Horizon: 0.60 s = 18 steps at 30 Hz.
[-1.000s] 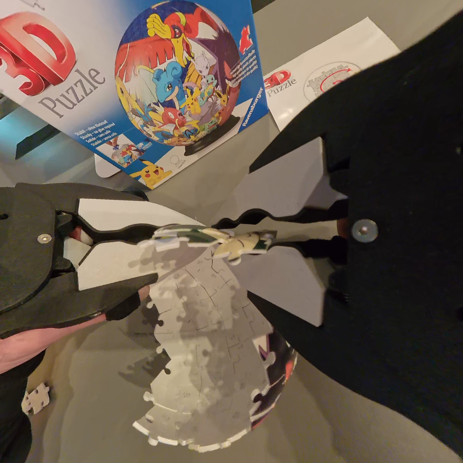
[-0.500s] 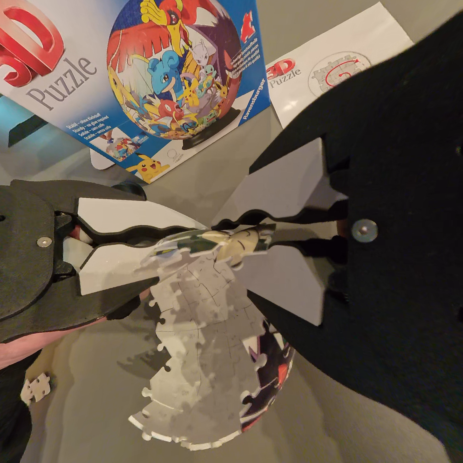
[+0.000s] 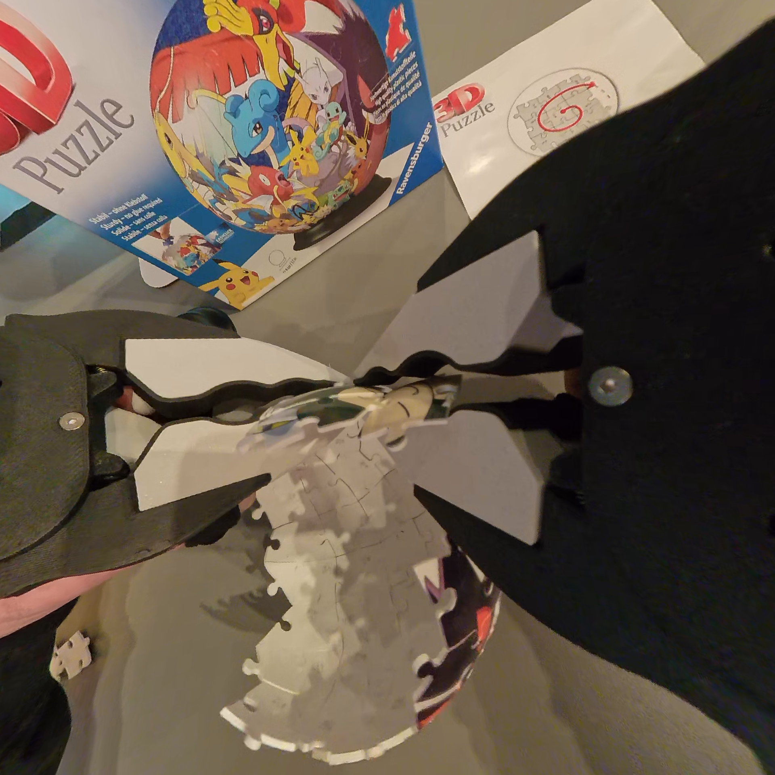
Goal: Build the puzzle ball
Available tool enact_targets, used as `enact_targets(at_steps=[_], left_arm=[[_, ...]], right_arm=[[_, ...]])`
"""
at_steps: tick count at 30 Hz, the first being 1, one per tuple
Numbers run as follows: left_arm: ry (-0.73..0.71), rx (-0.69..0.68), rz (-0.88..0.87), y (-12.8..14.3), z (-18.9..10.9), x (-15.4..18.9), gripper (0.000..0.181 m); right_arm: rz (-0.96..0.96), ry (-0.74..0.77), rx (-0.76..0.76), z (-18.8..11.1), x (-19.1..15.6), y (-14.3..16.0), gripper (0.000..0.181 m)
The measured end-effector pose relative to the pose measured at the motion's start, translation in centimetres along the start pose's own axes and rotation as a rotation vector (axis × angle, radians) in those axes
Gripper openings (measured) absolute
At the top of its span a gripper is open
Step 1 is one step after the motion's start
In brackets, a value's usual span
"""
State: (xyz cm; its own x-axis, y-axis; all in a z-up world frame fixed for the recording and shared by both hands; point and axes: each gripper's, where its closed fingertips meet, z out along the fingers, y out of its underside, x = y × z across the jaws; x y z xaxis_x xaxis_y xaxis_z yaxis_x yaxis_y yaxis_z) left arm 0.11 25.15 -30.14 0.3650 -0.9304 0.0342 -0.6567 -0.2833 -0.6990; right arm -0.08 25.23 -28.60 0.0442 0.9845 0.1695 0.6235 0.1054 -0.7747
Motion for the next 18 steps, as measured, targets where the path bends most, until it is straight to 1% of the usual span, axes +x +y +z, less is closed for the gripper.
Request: enact_targets(at_steps=[6, 13, 18], left_arm=[[0.000, 0.013, 0.007, -0.08, 0.07, -0.16, 0.004], [0.008, 0.015, 0.026, -0.06, 0.15, 0.02, 0.003], [0.006, 0.014, 0.035, -0.19, 0.21, 0.03, 0.003]], right_arm=[[0.008, 0.000, 0.002, 0.05, 0.09, 0.05, 0.000], [0.057, -0.035, 0.016, -0.01, 0.05, 0.20, 0.002], [0.070, -0.050, 0.003, -0.15, 0.02, 0.30, 0.001]])
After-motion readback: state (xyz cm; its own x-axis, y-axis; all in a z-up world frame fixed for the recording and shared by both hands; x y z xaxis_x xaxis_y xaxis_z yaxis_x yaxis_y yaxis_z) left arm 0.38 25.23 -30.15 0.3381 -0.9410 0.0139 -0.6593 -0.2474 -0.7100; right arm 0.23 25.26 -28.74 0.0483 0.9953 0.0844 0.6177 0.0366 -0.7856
